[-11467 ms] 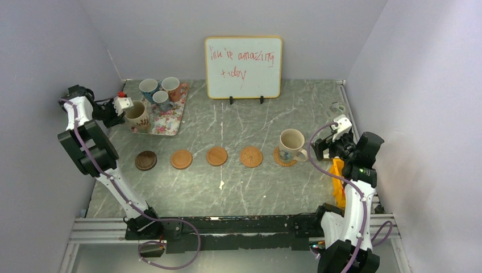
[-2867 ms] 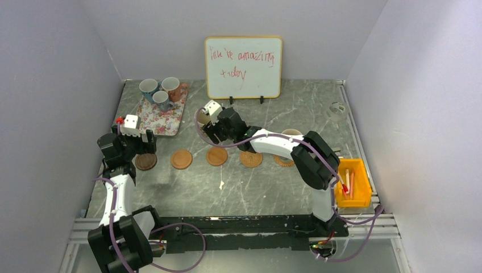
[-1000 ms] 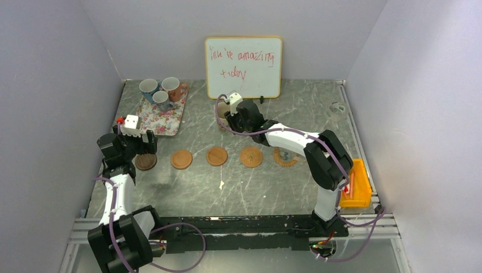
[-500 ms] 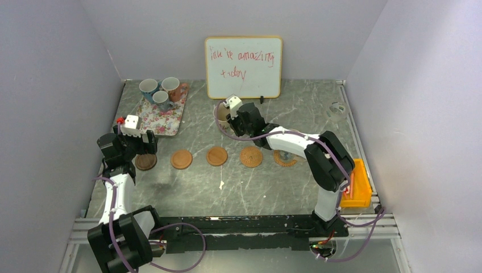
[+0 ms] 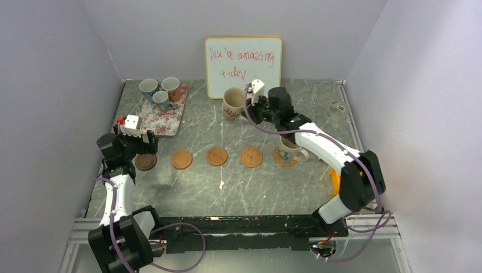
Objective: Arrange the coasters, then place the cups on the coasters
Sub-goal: Pick up the cup at the center of the board, then place the cup on the coaster.
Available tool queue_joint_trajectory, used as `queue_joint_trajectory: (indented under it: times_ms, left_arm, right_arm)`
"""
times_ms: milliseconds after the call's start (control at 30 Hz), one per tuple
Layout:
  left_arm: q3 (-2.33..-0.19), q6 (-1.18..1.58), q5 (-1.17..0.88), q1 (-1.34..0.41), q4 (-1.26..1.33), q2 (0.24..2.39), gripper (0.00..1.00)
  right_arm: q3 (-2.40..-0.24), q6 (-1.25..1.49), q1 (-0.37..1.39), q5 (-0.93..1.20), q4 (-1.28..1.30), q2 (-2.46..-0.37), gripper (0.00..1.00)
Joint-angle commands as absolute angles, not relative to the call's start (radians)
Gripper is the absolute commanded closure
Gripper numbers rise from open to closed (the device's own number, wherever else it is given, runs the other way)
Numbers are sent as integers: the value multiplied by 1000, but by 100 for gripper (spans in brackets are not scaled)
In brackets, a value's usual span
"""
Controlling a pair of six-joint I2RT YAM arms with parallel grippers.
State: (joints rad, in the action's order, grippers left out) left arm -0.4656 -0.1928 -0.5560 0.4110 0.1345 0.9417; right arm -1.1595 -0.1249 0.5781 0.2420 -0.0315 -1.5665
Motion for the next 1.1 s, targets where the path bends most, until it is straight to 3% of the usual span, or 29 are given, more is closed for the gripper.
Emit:
queue_joint_trajectory:
  times_ms: [0, 233, 467, 700, 1067]
  left_arm:
    - [-507, -189, -605, 416, 126, 943, 4]
    - [-638, -286, -612, 416, -109, 956, 4]
    - [-484, -336, -613, 416, -105, 787, 4]
    - [-449, -368, -712, 417, -121, 721, 4]
    - [-433, -370, -691, 416, -93, 743, 4]
  right_arm:
    - [-1202, -178, 536, 386, -53, -1397, 100]
    - [-1138, -238, 517, 443, 105, -1224, 100]
    - [-925, -207, 457, 508, -41, -1029, 100]
    - [-831, -142, 397, 499, -150, -970, 100]
    - [-808, -184, 387, 503, -156, -1001, 100]
